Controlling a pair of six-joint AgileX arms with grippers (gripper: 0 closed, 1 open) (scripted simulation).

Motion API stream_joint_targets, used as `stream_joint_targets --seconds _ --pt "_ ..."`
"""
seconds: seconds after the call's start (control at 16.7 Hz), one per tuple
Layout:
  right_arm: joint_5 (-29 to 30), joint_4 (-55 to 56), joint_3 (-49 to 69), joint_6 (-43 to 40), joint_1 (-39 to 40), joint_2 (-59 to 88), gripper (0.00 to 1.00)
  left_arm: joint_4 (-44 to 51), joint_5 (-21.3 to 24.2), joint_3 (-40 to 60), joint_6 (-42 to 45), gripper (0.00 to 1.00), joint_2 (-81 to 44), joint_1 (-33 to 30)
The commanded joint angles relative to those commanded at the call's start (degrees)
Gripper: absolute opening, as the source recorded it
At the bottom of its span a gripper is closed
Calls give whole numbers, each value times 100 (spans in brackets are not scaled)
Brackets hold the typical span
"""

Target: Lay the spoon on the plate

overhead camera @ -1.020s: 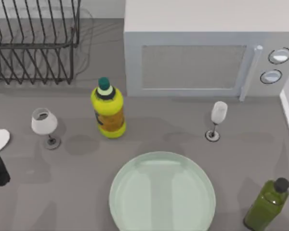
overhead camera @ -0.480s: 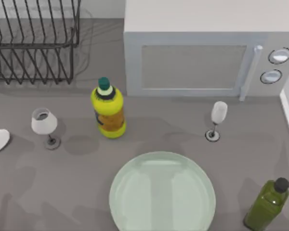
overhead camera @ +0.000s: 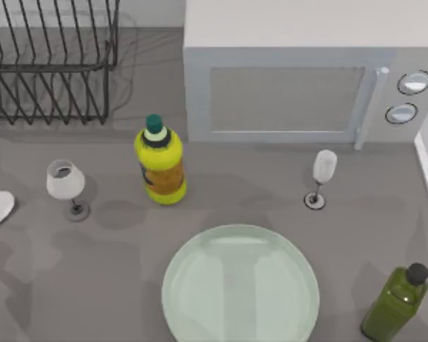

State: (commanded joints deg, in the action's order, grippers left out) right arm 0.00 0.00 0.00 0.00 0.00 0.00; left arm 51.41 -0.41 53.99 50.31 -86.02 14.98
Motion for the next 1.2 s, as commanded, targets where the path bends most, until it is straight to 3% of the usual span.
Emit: stream_joint_targets --seconds 0.3,0.78,1.2 --pt "0 0 0 0 0 0 100 763 16 1248 954 100 -1013 273" --pt "0 0 0 0 0 0 100 832 6 1377 1084 100 -1181 304" --pt "0 0 0 0 0 0 100 -695 9 571 1111 100 -1871 340"
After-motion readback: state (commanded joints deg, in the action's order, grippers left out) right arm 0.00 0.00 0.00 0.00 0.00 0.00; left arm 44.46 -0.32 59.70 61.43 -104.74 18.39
